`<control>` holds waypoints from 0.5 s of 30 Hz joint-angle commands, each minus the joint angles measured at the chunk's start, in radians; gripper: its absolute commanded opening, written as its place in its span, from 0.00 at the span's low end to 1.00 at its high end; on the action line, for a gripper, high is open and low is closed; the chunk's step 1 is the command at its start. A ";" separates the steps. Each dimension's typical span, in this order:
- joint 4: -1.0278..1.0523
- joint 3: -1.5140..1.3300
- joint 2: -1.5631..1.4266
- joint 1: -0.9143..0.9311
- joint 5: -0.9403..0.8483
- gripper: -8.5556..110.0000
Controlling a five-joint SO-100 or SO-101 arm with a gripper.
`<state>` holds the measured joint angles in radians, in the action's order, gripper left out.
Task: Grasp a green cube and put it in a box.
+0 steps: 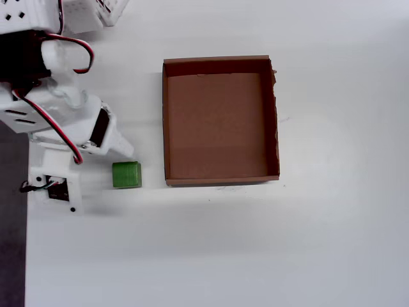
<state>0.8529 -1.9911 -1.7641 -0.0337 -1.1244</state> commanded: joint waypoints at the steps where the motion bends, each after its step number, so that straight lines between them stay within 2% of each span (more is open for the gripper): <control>1: 0.043 0.089 0.011 -0.026 -0.015 0.34; 15: 0.011 0.210 0.150 -0.049 -0.130 0.34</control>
<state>0.8836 -1.8331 -1.6030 -0.0798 -1.2333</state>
